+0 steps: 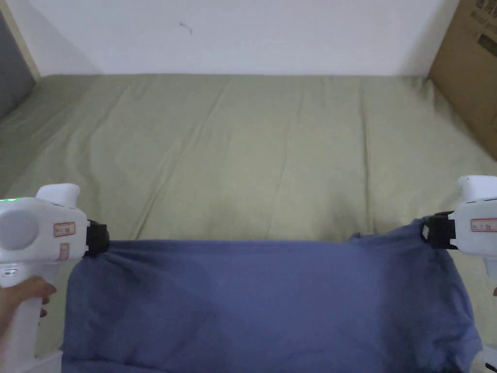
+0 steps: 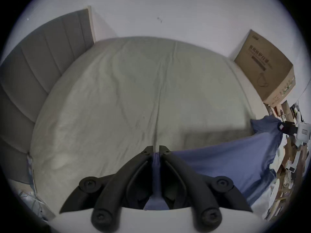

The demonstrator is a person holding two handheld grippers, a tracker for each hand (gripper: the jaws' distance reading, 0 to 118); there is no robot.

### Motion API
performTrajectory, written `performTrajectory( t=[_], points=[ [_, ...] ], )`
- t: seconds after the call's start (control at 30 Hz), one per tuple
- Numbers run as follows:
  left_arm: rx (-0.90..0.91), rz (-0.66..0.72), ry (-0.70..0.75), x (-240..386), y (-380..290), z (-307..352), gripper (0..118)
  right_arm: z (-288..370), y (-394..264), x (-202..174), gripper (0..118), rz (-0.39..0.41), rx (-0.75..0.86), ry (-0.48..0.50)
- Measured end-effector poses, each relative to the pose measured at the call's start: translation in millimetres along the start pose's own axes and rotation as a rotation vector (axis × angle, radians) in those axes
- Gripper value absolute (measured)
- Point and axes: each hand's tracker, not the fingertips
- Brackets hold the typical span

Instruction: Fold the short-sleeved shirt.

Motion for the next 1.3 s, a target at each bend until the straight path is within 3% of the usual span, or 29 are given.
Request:
performTrajectory(
  t=[0.23, 0.33, 0.47, 0.6, 0.63, 0.67, 0.7, 0.73, 0.77, 0.8, 0.87, 0.97, 1.03, 1.07, 1.1, 1.13, 1.2, 1.27, 1.3],
  points=[
    [0.016, -0.027, -0.034, -11, -83, 77, 5, 79, -85, 5, 0, 0.014, 0.01, 0.014],
    [-0.08, -0.014, -0.035, -20, -135, 77, 5, 87, -142, 6, 0, -0.016, -0.081, 0.026],
    [-0.123, 0.005, -0.034, -26, -193, 68, 5, 75, -205, -1, 0, 0.046, -0.224, -0.026],
    [-0.167, 0.026, -0.018, -29, -222, 54, 8, 67, -233, -5, 1, 0.019, -0.24, -0.032],
    [-0.166, 0.033, -0.007, -24, -222, 58, 16, 69, -233, -7, 7, 0.034, -0.226, -0.045],
    [-0.167, 0.035, 0.007, -24, -222, 58, 28, 72, -231, -9, 23, 0.049, -0.212, -0.037],
    [-0.169, 0.032, 0.011, -24, -221, 60, 42, 76, -229, -12, 49, 0.069, -0.199, -0.032],
    [-0.163, 0.025, 0.009, -24, -219, 63, 67, 79, -226, -16, 76, 0.077, -0.201, -0.04],
    [-0.156, 0.015, 0.008, -24, -218, 64, 88, 83, -223, -19, 78, 0.089, -0.193, -0.06],
    [-0.139, 0.005, 0.007, -23, -216, 69, 102, 87, -220, -22, 78, 0.108, -0.181, -0.094],
    [-0.102, 0.01, -0.014, -24, -208, 80, 106, 96, -210, -28, 78, 0.156, -0.147, -0.119],
    [-0.051, 0.045, -0.044, -27, -198, 91, 106, 107, -190, -43, 78, 0.158, -0.091, -0.093],
    [-0.036, 0.098, -0.082, -29, -194, 95, 99, 108, -176, -57, 69, 0.134, -0.05, -0.036],
    [-0.024, 0.13, -0.115, -31, -193, 96, 82, 106, -170, -66, 56, 0.119, -0.027, -0.008],
    [-0.01, 0.165, -0.135, -34, -193, 97, 48, 102, -164, -75, 31, 0.094, -0.007, 0.018],
    [-0.015, 0.187, -0.158, -36, -194, 94, 0, 97, -161, -84, 0, 0.065, 0.008, 0.029],
    [-0.017, 0.215, -0.131, -36, -199, 92, 0, 79, -160, -109, 0, -0.01, 0.024, 0.015],
    [-0.036, 0.214, -0.118, -42, -204, 88, 0, 64, -159, -133, 0, 0.049, -0.011, 0.042],
    [-0.011, 0.246, -0.099, -41, -210, 93, 0, 59, -160, -144, 0, 0.043, -0.016, 0.049]
  ],
)
